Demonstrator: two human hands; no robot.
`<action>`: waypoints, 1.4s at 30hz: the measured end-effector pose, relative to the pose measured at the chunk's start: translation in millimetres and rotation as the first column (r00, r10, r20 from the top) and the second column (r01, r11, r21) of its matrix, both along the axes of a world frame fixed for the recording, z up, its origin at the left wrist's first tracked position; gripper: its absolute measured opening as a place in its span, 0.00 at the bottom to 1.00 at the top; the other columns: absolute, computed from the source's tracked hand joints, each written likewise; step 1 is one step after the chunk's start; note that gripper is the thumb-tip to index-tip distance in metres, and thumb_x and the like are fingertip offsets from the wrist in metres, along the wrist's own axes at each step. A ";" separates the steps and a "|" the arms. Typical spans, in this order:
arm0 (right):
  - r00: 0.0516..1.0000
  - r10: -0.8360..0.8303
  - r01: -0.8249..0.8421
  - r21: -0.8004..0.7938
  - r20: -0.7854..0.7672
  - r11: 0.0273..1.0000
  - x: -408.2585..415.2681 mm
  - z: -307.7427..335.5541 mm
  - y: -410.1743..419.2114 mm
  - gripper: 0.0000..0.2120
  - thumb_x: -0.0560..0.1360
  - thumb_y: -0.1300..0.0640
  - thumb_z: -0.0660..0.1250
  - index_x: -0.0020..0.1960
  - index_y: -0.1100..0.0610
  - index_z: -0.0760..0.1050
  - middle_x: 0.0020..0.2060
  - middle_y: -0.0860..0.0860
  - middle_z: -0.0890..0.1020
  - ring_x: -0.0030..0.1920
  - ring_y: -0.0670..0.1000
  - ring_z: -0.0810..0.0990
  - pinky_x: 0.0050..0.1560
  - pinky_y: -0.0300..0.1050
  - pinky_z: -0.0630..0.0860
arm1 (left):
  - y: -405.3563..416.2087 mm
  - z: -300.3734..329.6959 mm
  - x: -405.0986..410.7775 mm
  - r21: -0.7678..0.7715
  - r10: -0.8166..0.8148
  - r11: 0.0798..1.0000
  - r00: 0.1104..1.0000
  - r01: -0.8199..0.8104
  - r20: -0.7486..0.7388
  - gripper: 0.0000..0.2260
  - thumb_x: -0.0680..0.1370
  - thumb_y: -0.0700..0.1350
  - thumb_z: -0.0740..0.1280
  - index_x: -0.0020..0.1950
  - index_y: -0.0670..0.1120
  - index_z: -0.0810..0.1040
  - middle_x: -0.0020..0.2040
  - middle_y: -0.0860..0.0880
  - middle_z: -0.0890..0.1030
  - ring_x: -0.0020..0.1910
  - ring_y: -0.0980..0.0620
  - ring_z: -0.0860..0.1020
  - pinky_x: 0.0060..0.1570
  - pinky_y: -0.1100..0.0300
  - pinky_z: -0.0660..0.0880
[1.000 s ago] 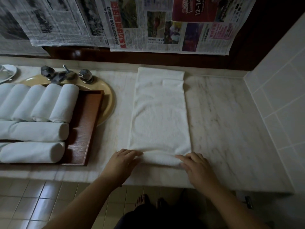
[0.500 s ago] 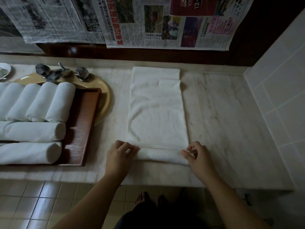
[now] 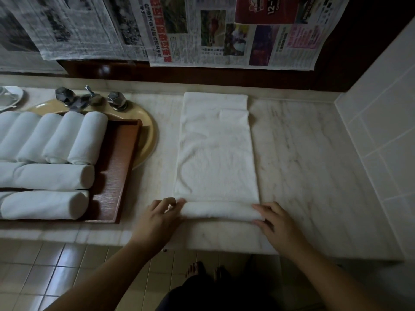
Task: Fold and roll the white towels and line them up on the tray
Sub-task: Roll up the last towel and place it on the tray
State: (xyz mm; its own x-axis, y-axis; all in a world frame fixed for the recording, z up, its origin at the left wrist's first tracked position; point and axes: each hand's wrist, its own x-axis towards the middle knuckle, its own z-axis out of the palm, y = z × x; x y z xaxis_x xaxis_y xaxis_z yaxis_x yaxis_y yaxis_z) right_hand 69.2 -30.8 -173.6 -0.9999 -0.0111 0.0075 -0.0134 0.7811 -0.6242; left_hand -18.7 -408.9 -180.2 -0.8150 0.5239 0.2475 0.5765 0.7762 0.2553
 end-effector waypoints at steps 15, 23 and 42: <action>0.839 -0.369 0.479 -0.221 0.399 0.850 -61.0 35.9 -14.1 0.13 0.77 0.44 0.73 0.54 0.48 0.72 0.46 0.51 0.79 0.44 0.54 0.81 0.44 0.49 0.79 | 48.3 35.5 -27.7 0.246 0.428 0.693 0.661 -0.678 0.616 0.09 0.81 0.57 0.70 0.56 0.54 0.77 0.47 0.48 0.79 0.45 0.50 0.79 0.39 0.57 0.73; 0.990 -0.124 0.121 -0.056 -0.060 0.991 -23.2 17.3 -10.7 0.20 0.71 0.54 0.81 0.62 0.52 0.84 0.63 0.41 0.79 0.57 0.40 0.79 0.59 0.29 0.74 | 20.4 7.6 -10.2 0.149 0.155 0.978 0.987 -0.149 -0.030 0.19 0.82 0.58 0.64 0.62 0.48 0.86 0.57 0.47 0.81 0.51 0.44 0.75 0.45 0.52 0.75; 0.812 -0.462 0.520 -0.083 0.358 0.850 -95.6 8.1 -19.3 0.14 0.84 0.50 0.63 0.61 0.58 0.79 0.60 0.61 0.72 0.53 0.58 0.75 0.58 0.48 0.74 | 49.0 31.2 -55.7 0.274 0.329 0.663 0.599 -0.697 0.730 0.12 0.82 0.55 0.67 0.65 0.56 0.75 0.50 0.51 0.81 0.52 0.47 0.81 0.55 0.46 0.79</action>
